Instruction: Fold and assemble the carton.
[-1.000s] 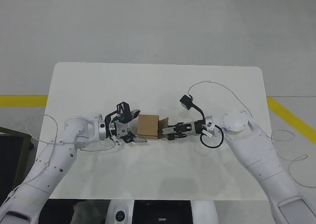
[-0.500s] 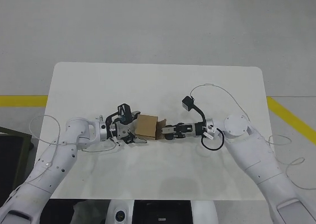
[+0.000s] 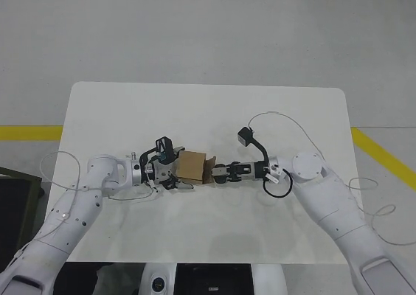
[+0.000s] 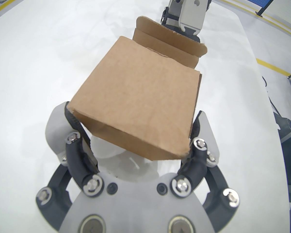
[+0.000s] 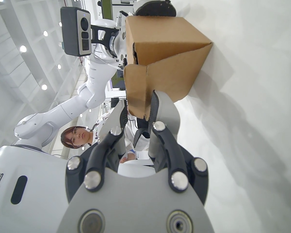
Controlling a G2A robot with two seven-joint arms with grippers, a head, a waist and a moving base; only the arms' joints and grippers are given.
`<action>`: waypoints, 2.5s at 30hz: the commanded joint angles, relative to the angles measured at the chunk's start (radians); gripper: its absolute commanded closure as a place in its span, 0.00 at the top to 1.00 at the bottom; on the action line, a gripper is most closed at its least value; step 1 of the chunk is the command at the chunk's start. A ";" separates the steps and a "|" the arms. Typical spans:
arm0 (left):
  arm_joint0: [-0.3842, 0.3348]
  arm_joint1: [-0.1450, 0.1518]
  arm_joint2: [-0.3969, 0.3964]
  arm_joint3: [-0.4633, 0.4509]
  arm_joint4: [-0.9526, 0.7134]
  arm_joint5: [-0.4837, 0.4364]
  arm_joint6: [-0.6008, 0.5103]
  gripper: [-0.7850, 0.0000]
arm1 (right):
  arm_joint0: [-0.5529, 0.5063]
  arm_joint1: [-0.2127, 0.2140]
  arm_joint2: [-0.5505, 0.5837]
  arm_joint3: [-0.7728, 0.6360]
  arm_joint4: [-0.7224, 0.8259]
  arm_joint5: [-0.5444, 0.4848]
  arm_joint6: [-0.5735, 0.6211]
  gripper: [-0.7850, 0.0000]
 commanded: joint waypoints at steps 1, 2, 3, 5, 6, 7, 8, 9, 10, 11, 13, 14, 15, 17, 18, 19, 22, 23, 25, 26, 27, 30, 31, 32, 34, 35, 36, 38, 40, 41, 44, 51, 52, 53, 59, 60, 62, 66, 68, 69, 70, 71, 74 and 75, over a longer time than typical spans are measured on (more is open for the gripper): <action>0.000 0.000 0.000 0.001 -0.001 0.000 -0.001 1.00 | 0.007 -0.002 -0.007 0.009 -0.004 0.005 0.004 0.22; 0.000 -0.001 0.000 0.001 0.000 -0.002 -0.002 1.00 | 0.010 -0.004 -0.010 0.012 -0.006 0.008 0.005 0.22; 0.000 -0.001 0.000 0.001 -0.001 -0.003 -0.002 1.00 | 0.013 -0.005 -0.013 0.014 -0.007 0.008 0.006 0.22; 0.000 -0.001 -0.001 0.002 -0.001 -0.003 -0.003 1.00 | 0.020 -0.007 -0.019 0.018 -0.016 0.013 0.007 0.22; 0.000 -0.001 -0.001 0.002 -0.001 -0.004 -0.003 1.00 | 0.024 -0.008 -0.021 0.019 -0.020 0.016 0.007 0.22; -0.001 -0.002 -0.001 0.002 -0.001 -0.004 -0.003 1.00 | 0.027 -0.009 -0.024 0.020 -0.025 0.019 0.009 0.21; 0.000 -0.002 -0.002 0.002 -0.001 -0.004 -0.003 1.00 | 0.031 -0.009 -0.026 0.021 -0.030 0.023 0.010 0.21; 0.000 -0.002 -0.002 0.002 0.000 -0.004 -0.003 1.00 | 0.034 -0.010 -0.028 0.022 -0.035 0.027 0.013 0.21; 0.000 -0.002 -0.002 0.002 0.000 -0.004 -0.004 1.00 | 0.037 -0.010 -0.030 0.022 -0.037 0.030 0.013 0.21; 0.000 -0.002 -0.002 0.002 0.000 -0.005 -0.004 1.00 | 0.039 -0.011 -0.031 0.022 -0.040 0.033 0.014 0.21; 0.000 -0.003 -0.003 0.002 0.000 -0.005 -0.004 1.00 | 0.044 -0.012 -0.035 0.023 -0.050 0.040 0.016 0.21; 0.000 -0.003 -0.003 0.003 -0.001 -0.005 -0.005 1.00 | 0.047 -0.012 -0.036 0.022 -0.056 0.044 0.016 0.21; 0.000 -0.003 -0.004 0.003 -0.002 -0.006 -0.006 1.00 | 0.049 -0.012 -0.037 0.021 -0.059 0.048 0.016 0.21; 0.000 -0.003 -0.004 0.003 -0.003 -0.006 -0.008 1.00 | 0.056 -0.013 -0.041 0.019 -0.068 0.054 0.017 0.21; 0.000 -0.003 -0.005 0.003 -0.003 -0.006 -0.008 1.00 | 0.060 -0.014 -0.043 0.018 -0.071 0.057 0.016 0.21; 0.000 -0.003 -0.005 0.002 -0.004 -0.007 -0.009 1.00 | 0.065 -0.016 -0.047 0.015 -0.075 0.059 0.018 0.21; 0.000 -0.004 -0.007 0.000 -0.006 -0.008 -0.010 1.00 | 0.080 -0.021 -0.062 0.020 -0.087 0.070 0.027 0.21; 0.000 -0.004 -0.007 -0.001 -0.006 -0.009 -0.010 1.00 | 0.086 -0.023 -0.065 0.023 -0.089 0.072 0.028 0.21; 0.001 -0.004 -0.009 -0.001 -0.007 -0.007 -0.011 1.00 | 0.095 -0.027 -0.074 0.022 -0.093 0.076 0.025 0.21; 0.001 -0.004 -0.009 -0.002 -0.007 -0.007 -0.011 1.00 | 0.100 -0.030 -0.079 0.024 -0.095 0.079 0.023 0.21; 0.002 -0.004 -0.010 -0.002 -0.007 -0.008 -0.012 1.00 | 0.104 -0.032 -0.082 0.026 -0.096 0.081 0.020 0.21; 0.003 -0.004 -0.012 -0.005 -0.009 -0.009 -0.012 1.00 | 0.116 -0.038 -0.094 0.037 -0.105 0.084 0.018 0.21; 0.003 -0.004 -0.012 -0.006 -0.009 -0.009 -0.013 1.00 | 0.120 -0.040 -0.098 0.039 -0.107 0.086 0.016 0.21; 0.003 -0.004 -0.013 -0.006 -0.009 -0.009 -0.013 1.00 | 0.123 -0.042 -0.101 0.040 -0.108 0.087 0.014 0.21; 0.004 -0.004 -0.015 -0.007 -0.010 -0.008 -0.013 1.00 | 0.131 -0.045 -0.108 0.045 -0.115 0.090 0.016 0.21; 0.005 -0.004 -0.016 -0.008 -0.010 -0.008 -0.014 1.00 | 0.134 -0.046 -0.110 0.048 -0.116 0.091 0.016 0.21; 0.006 -0.004 -0.017 -0.008 -0.011 -0.008 -0.013 1.00 | 0.137 -0.048 -0.112 0.050 -0.116 0.090 0.017 0.21; 0.006 -0.004 -0.018 -0.009 -0.012 -0.008 -0.013 1.00 | 0.143 -0.051 -0.116 0.053 -0.114 0.090 0.017 0.22; 0.007 -0.004 -0.018 -0.010 -0.012 -0.010 -0.015 1.00 | 0.148 -0.054 -0.119 0.056 -0.113 0.087 0.018 0.22; 0.007 -0.004 -0.018 -0.010 -0.012 -0.010 -0.015 1.00 | 0.150 -0.055 -0.120 0.058 -0.112 0.086 0.017 0.22; 0.008 -0.005 -0.018 -0.011 -0.013 -0.013 -0.015 1.00 | 0.156 -0.059 -0.125 0.062 -0.110 0.080 0.019 0.22; 0.008 -0.006 -0.018 -0.010 -0.013 -0.015 -0.019 1.00 | 0.168 -0.066 -0.132 0.081 -0.121 0.088 0.014 0.21; 0.008 -0.006 -0.018 -0.011 -0.012 -0.014 -0.020 1.00 | 0.168 -0.066 -0.132 0.082 -0.123 0.088 0.014 0.21; 0.008 -0.006 -0.017 -0.010 -0.013 -0.015 -0.021 1.00 | 0.168 -0.066 -0.131 0.084 -0.122 0.089 0.014 0.21; 0.007 -0.007 -0.017 -0.009 -0.015 -0.018 -0.025 1.00 | 0.160 -0.065 -0.123 0.082 -0.119 0.090 0.012 0.22; 0.008 -0.007 -0.016 -0.008 -0.015 -0.018 -0.025 1.00 | 0.159 -0.065 -0.121 0.080 -0.121 0.092 0.011 0.22; 0.007 -0.008 -0.016 -0.008 -0.016 -0.019 -0.028 1.00 | 0.154 -0.064 -0.117 0.077 -0.120 0.094 0.009 0.22; 0.006 -0.009 -0.015 -0.007 -0.015 -0.020 -0.031 1.00 | 0.147 -0.060 -0.109 0.070 -0.123 0.099 0.008 0.22; 0.006 -0.009 -0.015 -0.006 -0.015 -0.021 -0.031 1.00 | 0.143 -0.059 -0.104 0.067 -0.124 0.100 0.007 0.22; 0.006 -0.009 -0.015 -0.006 -0.015 -0.021 -0.031 1.00 | 0.141 -0.058 -0.102 0.065 -0.124 0.101 0.008 0.22; 0.006 -0.009 -0.015 -0.006 -0.015 -0.021 -0.031 1.00 | 0.139 -0.057 -0.100 0.064 -0.124 0.102 0.009 0.22; 0.006 -0.009 -0.015 -0.006 -0.015 -0.021 -0.031 1.00 | 0.138 -0.057 -0.098 0.062 -0.126 0.103 0.008 0.22; 0.006 -0.010 -0.015 -0.004 -0.016 -0.021 -0.032 1.00 | 0.133 -0.054 -0.092 0.058 -0.127 0.104 0.008 0.22; 0.006 -0.010 -0.014 -0.003 -0.015 -0.022 -0.033 1.00 | 0.131 -0.053 -0.090 0.060 -0.127 0.102 0.010 0.23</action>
